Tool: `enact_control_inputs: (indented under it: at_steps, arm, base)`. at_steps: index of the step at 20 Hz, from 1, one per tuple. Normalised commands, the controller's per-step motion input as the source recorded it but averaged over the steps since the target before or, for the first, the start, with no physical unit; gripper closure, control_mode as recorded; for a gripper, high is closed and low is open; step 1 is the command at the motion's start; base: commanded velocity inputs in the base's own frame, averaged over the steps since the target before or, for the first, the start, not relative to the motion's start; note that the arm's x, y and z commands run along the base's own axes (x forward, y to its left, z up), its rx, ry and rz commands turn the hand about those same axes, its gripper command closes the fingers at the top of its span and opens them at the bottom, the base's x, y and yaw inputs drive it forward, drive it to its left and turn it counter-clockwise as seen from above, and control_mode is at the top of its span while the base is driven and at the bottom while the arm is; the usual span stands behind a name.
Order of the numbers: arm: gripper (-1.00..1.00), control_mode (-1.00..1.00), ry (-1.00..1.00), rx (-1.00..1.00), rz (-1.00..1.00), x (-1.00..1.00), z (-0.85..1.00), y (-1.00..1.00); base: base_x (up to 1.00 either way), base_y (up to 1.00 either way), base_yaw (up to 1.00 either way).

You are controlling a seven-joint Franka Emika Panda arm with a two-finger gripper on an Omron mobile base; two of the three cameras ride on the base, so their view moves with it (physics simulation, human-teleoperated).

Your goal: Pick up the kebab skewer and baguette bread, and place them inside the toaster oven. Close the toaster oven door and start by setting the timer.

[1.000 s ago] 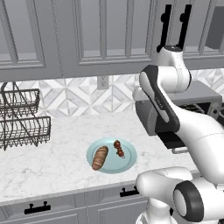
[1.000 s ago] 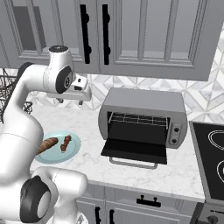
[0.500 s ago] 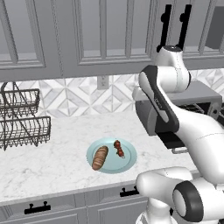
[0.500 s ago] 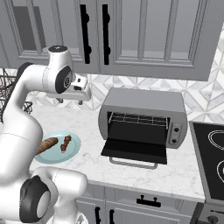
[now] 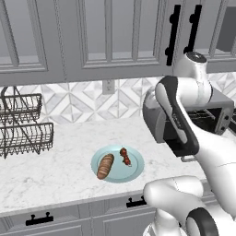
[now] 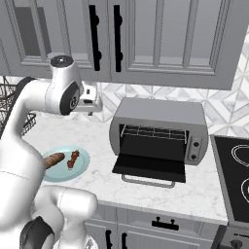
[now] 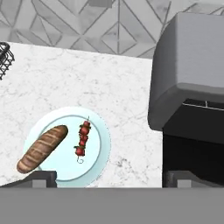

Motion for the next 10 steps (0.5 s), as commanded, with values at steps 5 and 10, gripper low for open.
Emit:
enact_control_inputs:
  at_steps: [5, 10]
  arm:
    - [-1.0, -1.0, -0.32, -0.07, 0.48, -0.39, -0.28, -0.73]
    - [-1.0, -1.0, -0.1, -0.01, 0.47, -0.21, -0.07, -1.0]
  base:
    - [0.0, 0.0, 0.0]
    - [0.0, 0.0, 0.0]
